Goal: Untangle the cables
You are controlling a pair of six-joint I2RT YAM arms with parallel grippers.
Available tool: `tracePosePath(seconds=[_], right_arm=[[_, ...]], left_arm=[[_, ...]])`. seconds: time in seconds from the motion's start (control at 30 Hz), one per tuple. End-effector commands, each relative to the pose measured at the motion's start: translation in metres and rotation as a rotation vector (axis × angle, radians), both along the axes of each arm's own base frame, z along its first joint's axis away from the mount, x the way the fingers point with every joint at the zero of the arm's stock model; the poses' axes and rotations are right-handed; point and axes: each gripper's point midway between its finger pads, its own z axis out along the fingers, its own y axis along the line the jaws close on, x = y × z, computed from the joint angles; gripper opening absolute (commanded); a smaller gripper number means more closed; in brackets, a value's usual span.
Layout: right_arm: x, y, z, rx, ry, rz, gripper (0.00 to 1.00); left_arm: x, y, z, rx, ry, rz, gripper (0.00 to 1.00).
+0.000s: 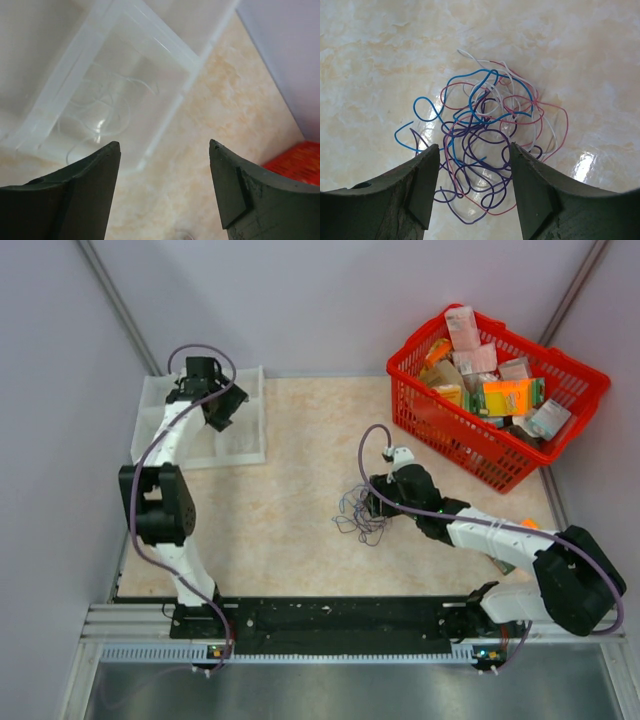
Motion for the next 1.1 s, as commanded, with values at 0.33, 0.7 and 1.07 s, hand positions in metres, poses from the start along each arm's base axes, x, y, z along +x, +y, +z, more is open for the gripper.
tracePosePath(seconds=[0.33,0.7,1.07], right_arm=[[-0.013,0.026,0.008,0.041,0.131,0.128,0.79],[-0.015,0.015,-0.007,0.240,0.111,0.084,0.63],[-0.013,0.023,-0.015,0.258,0.161,0.101,0.61]], left_arm=[[-0.204,-0.193,0.007,-0.056,-0.185,-0.847,0.68],[-0.225,-0.257,-0.053,-0.057,-0.177,-1.044,0.48],[-0.208,-0.278,-0.081,-0.027,-0.108,-1.053,0.45]])
